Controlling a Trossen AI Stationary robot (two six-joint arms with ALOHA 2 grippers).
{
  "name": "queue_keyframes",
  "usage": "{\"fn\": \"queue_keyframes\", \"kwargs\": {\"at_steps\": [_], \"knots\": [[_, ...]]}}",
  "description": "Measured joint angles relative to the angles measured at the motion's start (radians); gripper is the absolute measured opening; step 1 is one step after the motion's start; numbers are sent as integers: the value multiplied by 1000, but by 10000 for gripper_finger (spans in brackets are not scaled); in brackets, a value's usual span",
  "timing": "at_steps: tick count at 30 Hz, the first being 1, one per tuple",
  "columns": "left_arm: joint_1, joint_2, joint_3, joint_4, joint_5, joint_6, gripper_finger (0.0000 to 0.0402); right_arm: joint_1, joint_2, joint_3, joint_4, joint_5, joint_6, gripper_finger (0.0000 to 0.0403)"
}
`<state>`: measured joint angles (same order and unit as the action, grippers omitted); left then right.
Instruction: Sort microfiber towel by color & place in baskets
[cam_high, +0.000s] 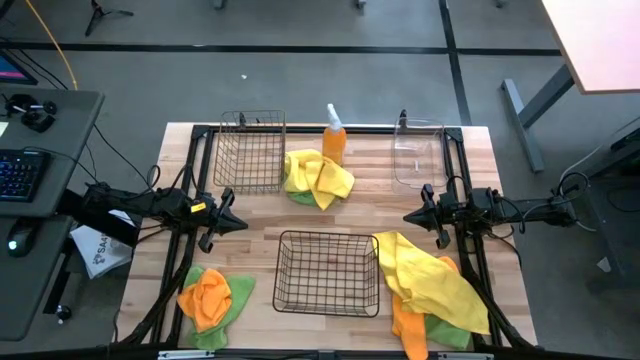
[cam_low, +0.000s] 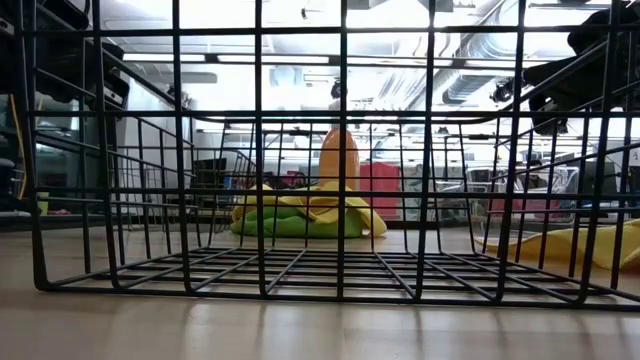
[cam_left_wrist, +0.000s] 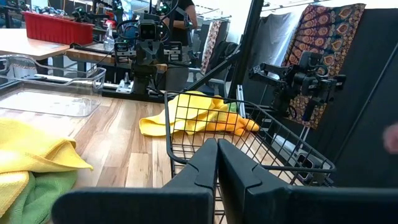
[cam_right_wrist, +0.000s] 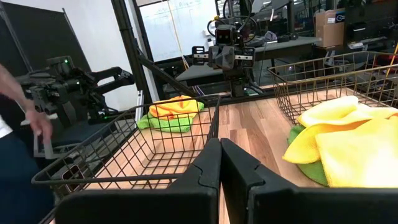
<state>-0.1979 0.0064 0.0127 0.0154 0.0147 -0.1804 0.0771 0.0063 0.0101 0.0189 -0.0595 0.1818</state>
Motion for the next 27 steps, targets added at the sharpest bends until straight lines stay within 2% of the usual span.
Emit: {"fn": "queue_keyframes", "kwargs": {"at_steps": [14,20,27], "knots": [[0,0,0,0,0,0,0,-1,0,0,0,3,-4,0],[0,0,0,0,0,0,0,-8,0,0,-4,77,-337,0],[0,0,0,1,0,0,0,-11,0,0,0,104,-374,0]]}}
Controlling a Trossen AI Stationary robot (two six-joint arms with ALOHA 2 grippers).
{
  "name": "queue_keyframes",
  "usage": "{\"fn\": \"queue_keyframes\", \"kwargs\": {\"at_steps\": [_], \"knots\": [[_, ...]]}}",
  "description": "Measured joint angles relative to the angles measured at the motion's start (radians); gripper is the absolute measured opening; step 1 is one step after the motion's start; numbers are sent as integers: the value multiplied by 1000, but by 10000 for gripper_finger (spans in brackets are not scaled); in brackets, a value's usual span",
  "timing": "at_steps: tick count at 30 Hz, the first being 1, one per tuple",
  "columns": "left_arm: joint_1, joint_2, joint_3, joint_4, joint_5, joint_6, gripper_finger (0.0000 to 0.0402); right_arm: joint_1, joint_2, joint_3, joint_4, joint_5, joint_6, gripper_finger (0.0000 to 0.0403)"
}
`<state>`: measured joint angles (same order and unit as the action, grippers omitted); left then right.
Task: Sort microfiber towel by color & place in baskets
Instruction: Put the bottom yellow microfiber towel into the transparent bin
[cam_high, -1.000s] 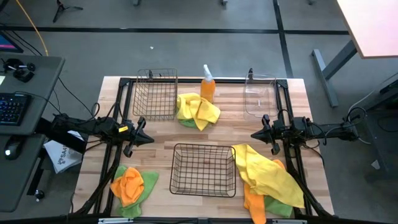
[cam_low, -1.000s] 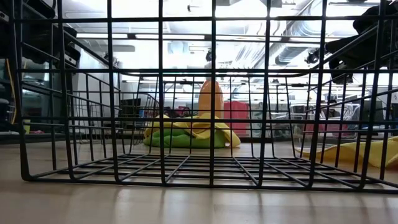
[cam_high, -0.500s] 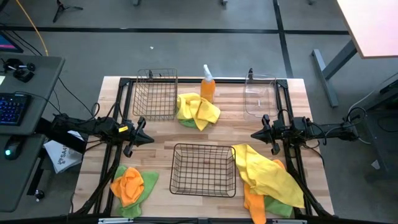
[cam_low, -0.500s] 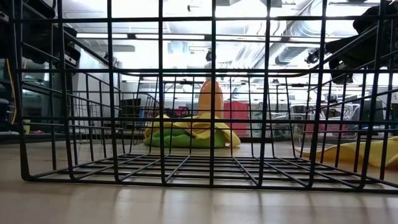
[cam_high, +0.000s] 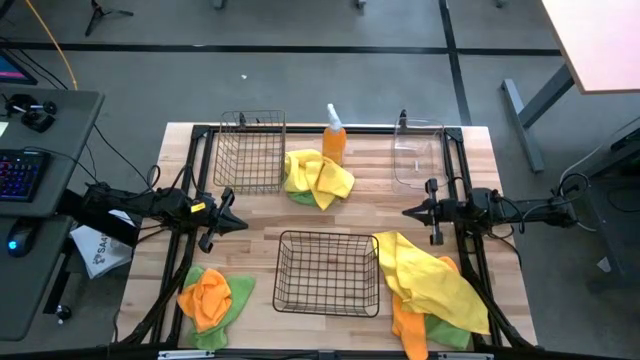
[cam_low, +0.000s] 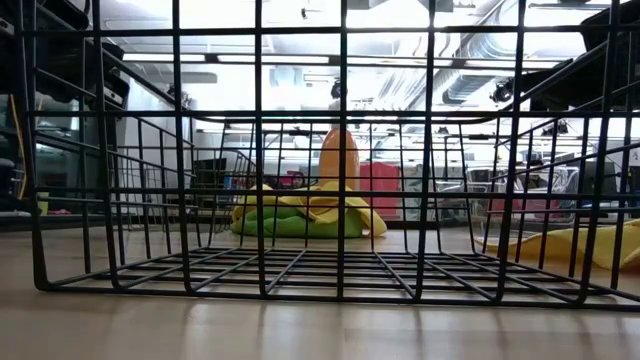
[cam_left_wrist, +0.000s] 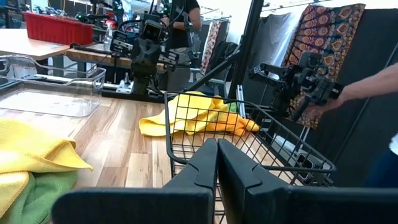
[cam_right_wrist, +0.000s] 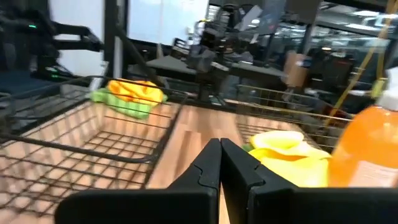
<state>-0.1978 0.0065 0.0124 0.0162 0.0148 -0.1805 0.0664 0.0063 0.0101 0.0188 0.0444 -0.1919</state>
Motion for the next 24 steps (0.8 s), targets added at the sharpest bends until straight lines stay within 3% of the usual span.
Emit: {"fn": "queue_keyframes", "kwargs": {"at_steps": [6,10,14,16,18,21,24], "knots": [[0,0,0,0,0,0,0,-1,0,0,30,33,-53,0],[0,0,0,0,0,0,0,-1,0,0,337,24,157,0],[0,0,0,0,0,0,0,-1,0,0,780,239,481,0],[0,0,0,-1,0,0,0,-1,0,11,896,361,585,0],[0,0,0,-1,0,0,0,-1,1,52,852,387,623,0],[0,0,0,-1,0,0,0,0,60,182,641,287,679,0],[0,0,0,-1,0,0,0,0,212,372,394,210,720,0]]}}
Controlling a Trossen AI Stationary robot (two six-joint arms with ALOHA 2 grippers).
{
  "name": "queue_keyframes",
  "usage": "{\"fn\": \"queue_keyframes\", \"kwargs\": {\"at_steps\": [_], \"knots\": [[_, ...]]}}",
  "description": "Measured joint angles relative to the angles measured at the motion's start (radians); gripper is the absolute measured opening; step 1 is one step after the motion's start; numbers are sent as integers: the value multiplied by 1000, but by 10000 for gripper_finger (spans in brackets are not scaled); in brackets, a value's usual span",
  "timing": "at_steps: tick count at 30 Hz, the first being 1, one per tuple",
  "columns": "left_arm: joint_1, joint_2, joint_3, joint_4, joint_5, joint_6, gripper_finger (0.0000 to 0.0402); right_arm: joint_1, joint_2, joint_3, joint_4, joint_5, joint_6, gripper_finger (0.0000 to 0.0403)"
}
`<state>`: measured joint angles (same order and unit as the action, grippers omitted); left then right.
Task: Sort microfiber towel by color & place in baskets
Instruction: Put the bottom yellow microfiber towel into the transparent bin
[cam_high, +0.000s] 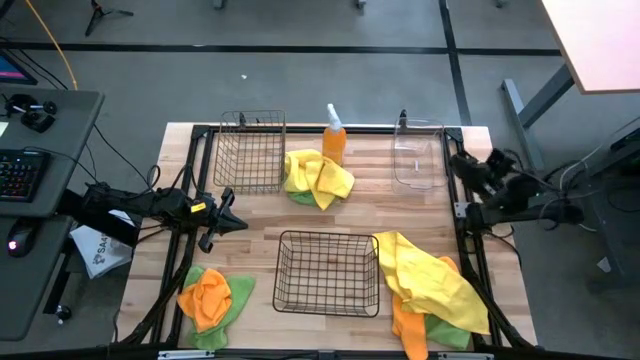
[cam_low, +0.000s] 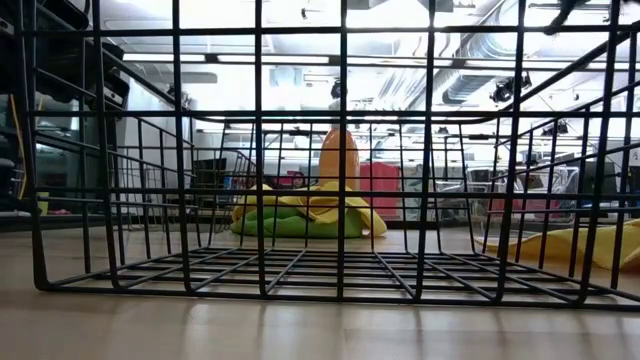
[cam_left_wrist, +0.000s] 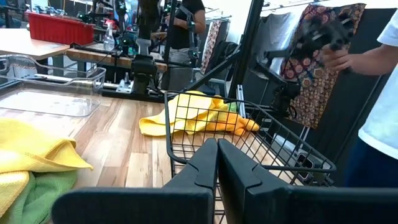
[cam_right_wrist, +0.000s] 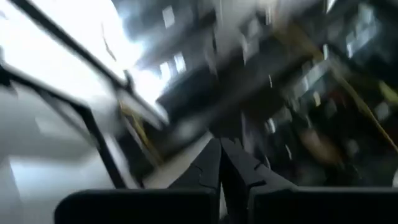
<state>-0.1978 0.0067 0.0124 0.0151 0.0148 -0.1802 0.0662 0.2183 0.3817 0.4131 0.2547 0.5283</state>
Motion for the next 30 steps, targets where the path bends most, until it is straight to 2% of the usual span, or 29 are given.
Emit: {"fn": "queue_keyframes", "kwargs": {"at_steps": [2,7,11,15,18,22,26,30], "knots": [[0,0,0,0,0,0,0,0,120,143,-193,-34,-1,0],[0,0,0,0,0,0,0,-1,391,478,-827,-50,-45,0],[0,0,0,0,0,0,0,-1,573,703,-1270,-36,116,7],[0,0,0,0,0,0,0,19,707,803,-1576,-144,254,52],[0,0,0,0,0,0,0,83,775,763,-1644,-274,371,110],[0,0,0,1,0,0,0,203,853,633,-1592,-438,487,193],[0,0,0,1,0,0,0,288,919,512,-1551,-480,624,258],[0,0,0,1,0,0,0,336,956,414,-1488,-486,765,289]]}}
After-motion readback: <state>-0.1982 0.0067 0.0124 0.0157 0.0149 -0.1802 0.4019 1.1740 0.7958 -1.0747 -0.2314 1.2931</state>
